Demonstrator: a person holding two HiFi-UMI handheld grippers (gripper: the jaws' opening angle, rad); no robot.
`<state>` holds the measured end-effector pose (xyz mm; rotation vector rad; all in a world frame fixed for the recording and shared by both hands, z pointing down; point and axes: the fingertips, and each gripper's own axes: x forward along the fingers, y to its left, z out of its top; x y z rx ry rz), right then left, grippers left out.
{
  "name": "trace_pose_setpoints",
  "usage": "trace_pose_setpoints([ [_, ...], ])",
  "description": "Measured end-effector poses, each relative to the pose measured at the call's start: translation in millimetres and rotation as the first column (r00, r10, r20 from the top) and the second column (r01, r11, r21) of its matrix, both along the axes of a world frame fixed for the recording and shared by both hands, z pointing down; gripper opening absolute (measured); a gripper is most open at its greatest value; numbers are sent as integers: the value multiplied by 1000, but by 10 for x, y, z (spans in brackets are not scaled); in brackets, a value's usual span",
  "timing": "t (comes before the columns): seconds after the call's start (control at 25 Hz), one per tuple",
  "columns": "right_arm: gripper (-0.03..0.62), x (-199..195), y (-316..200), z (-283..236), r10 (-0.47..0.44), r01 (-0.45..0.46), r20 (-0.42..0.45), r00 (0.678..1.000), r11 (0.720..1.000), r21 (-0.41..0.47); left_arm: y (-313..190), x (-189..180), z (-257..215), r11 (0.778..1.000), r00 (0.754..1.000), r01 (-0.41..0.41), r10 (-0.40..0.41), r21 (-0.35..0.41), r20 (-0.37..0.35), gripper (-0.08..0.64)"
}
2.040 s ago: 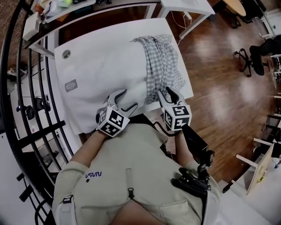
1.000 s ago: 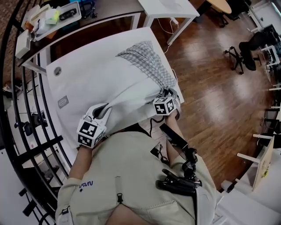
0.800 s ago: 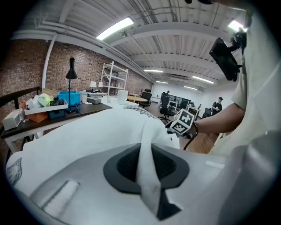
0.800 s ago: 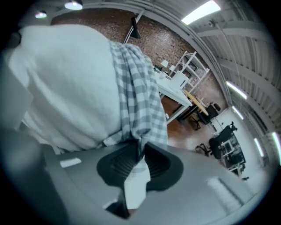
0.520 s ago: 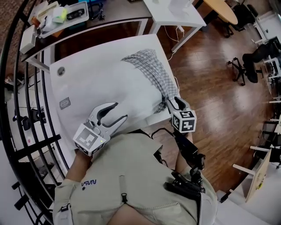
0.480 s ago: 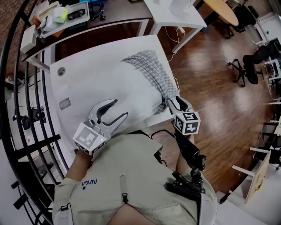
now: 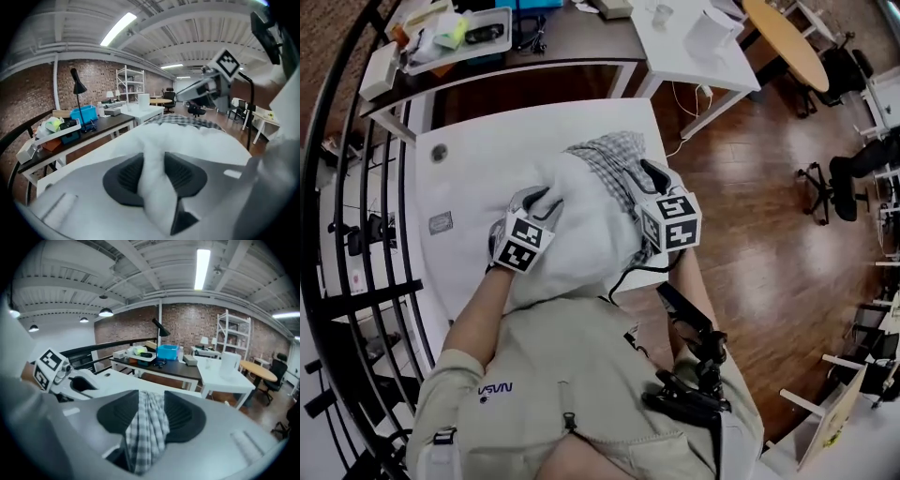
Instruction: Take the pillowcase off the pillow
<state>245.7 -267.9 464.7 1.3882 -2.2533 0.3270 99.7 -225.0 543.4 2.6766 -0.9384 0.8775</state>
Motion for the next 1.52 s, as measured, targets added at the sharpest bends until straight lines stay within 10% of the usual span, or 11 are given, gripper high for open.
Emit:
trace_pose_setpoints([
  [0.08, 170, -150, -267, 108, -47, 46, -38, 998, 999, -15, 185, 46, 22, 999, 999, -37, 37, -1, 8, 60],
  [0.28, 207, -440, -588, 714, -203, 158, -255, 945, 970, -184, 576, 54, -203, 997, 996, -61, 64, 52, -66, 32],
  [0.36, 123, -447, -620, 825, -229, 166, -323, 918, 964, -210, 661, 7, -361, 997, 993, -46, 53, 67, -104, 32],
  [0.6, 31, 134, -950, 465, 7, -25, -340, 940, 998, -50, 842, -300, -958, 993, 969, 49, -21, 110, -246, 31],
  [0.76, 22, 1112, -1092, 614, 256, -283, -371, 892, 959, -19, 884, -520, -1184, 983, 938, 152, -112, 99, -328, 31],
  [1.04, 39, 1439, -810, 1392, 220, -265, -226, 949, 944, -195, 406, -761, -619, 978, 946, 202, -180, 56, -268, 71],
  [1.2, 120, 1274, -438, 1054, 249, -262, -123, 961, 960, -103, 326, -704, -681, 976, 962, 186, -157, 113, -223, 201],
  [1.32, 159, 987, 197, 781, 194, -195, -23, 981, 979, -64, 693, -510, -810, 985, 981, 88, -60, 152, -183, 252],
  [1.52, 242, 425, 1278, 1003, 61, -51, 34, 998, 970, -238, 1351, -146, -154, 991, 989, -133, 132, -12, -58, 318],
])
